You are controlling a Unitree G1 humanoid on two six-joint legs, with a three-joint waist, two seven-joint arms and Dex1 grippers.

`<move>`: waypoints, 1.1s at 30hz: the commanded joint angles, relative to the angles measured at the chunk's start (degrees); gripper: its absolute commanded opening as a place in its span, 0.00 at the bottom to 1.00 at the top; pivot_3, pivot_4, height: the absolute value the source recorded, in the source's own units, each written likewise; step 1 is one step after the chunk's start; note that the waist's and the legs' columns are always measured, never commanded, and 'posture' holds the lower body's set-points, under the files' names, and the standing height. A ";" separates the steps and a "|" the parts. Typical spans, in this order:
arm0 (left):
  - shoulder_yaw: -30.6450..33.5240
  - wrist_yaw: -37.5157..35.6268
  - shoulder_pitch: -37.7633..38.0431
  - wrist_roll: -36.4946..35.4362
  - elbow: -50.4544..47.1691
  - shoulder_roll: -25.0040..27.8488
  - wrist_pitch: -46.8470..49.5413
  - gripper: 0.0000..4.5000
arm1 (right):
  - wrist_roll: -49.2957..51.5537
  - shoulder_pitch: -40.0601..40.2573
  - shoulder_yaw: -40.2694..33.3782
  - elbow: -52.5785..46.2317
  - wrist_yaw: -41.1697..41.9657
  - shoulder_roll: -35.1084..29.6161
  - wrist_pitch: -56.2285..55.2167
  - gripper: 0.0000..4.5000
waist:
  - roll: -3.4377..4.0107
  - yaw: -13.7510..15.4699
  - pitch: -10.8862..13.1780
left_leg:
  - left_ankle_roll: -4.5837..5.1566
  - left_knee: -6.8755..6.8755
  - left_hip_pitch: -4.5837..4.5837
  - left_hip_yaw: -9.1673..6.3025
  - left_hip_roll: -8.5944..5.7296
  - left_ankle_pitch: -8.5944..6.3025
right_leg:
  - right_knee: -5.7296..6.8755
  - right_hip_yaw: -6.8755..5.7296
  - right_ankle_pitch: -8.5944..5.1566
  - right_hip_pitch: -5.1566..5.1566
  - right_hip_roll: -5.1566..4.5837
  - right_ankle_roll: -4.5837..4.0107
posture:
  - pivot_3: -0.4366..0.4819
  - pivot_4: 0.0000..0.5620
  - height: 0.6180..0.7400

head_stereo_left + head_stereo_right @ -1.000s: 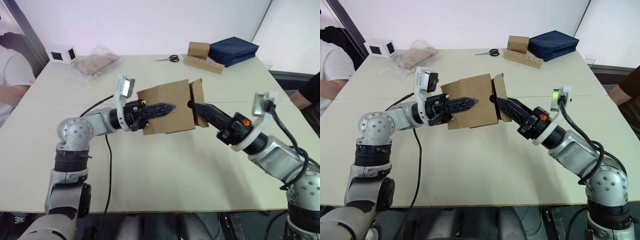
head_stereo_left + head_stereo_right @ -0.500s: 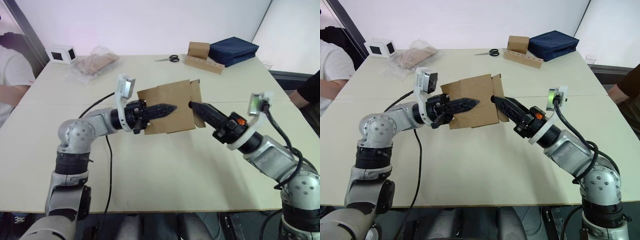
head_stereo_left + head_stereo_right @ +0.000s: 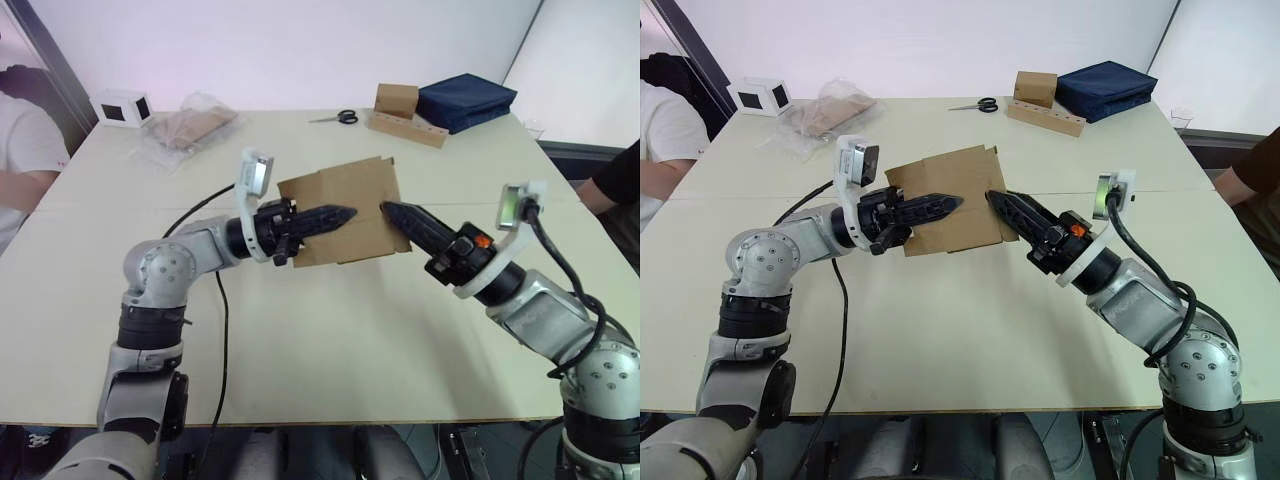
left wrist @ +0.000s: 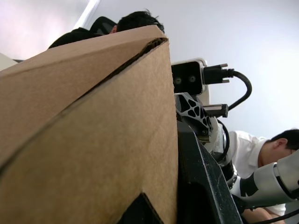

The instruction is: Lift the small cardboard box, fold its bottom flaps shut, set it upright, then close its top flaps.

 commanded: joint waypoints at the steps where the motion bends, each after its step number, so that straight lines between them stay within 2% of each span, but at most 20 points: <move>1: 0.55 1.65 -1.17 -0.22 -0.67 -1.15 -0.89 0.00 | 0.49 -2.16 1.19 -3.38 -0.28 1.00 -0.95 0.41 | 0.00 0.00 0.00 | 0.00 0.00 0.00 0.00 0.00 0.00 | 0.00 0.00 0.00 0.00 0.00 0.00 | 0.48 0.27 1.00; 11: 1.23 4.64 -1.10 0.05 0.11 -3.15 -1.20 0.00 | 0.21 -3.03 4.08 -5.12 -2.73 2.70 -1.36 0.41 | 0.00 0.03 0.00 | 0.00 0.00 0.00 0.00 0.00 0.00 | 0.00 0.00 0.00 0.00 0.00 0.00 | 0.48 0.27 1.00; 23: 2.42 5.74 -1.82 -1.22 0.38 -3.91 -0.55 0.00 | -1.29 -3.68 5.70 -3.64 -1.52 2.36 -0.27 0.41 | 0.00 0.00 0.00 | 0.00 0.00 0.00 -0.01 0.00 0.00 | 0.00 0.00 0.00 0.00 0.00 0.00 | 0.48 0.27 1.00; 33: 3.37 2.85 -1.52 -1.69 0.71 -0.25 1.08 0.00 | -0.20 -0.78 -2.14 -0.49 2.40 -3.68 0.40 0.41 | 0.00 0.02 0.00 | 0.00 0.00 0.00 0.00 -0.01 0.00 | 0.00 0.00 0.00 0.00 0.00 0.00 | 0.48 0.27 1.00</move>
